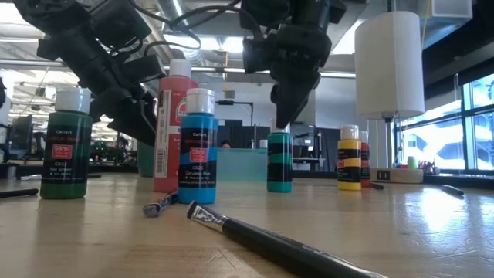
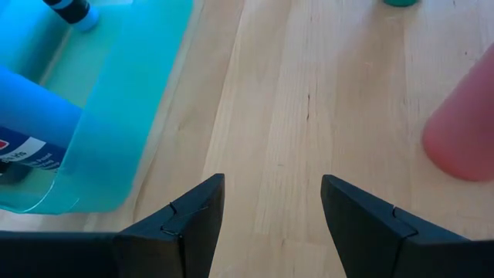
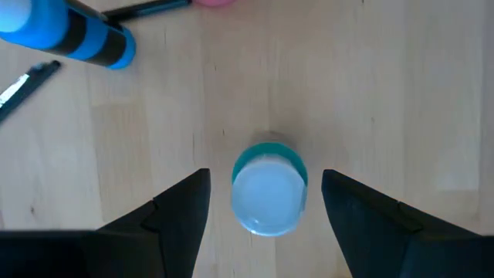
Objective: Pick & Place Paint Supplies
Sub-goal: Put the top small green paint bottle into the green cup
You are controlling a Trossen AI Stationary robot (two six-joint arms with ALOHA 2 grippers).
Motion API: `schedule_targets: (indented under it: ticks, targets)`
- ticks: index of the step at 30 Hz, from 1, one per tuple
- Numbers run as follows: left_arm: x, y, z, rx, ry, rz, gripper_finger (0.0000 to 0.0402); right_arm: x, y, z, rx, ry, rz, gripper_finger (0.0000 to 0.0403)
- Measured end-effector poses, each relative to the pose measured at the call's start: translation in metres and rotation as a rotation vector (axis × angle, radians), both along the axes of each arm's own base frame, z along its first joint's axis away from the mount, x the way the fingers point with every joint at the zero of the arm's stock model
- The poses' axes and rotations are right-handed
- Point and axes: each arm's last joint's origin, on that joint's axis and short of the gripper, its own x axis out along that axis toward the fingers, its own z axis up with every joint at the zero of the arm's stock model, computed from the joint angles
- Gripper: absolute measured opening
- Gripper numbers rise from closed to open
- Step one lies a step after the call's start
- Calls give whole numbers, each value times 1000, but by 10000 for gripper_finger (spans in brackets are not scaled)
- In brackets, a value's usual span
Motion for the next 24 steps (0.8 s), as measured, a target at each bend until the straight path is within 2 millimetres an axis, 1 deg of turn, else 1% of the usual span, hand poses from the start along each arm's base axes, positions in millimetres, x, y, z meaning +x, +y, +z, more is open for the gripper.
schedule_targets:
  ticks: [3, 16, 20, 24]
  targets:
    - [0, 0, 0, 0, 0, 0, 212, 1, 0, -4, -1, 12, 0, 248]
    - [0, 0, 0, 0, 0, 0, 212, 1, 0, -3, -8, 6, 16, 213]
    - [0, 0, 0, 0, 0, 0, 212, 1, 0, -3, -8, 7, 16, 192]
    - [0, 0, 0, 0, 0, 0, 212, 1, 0, -3, -8, 5, 16, 158]
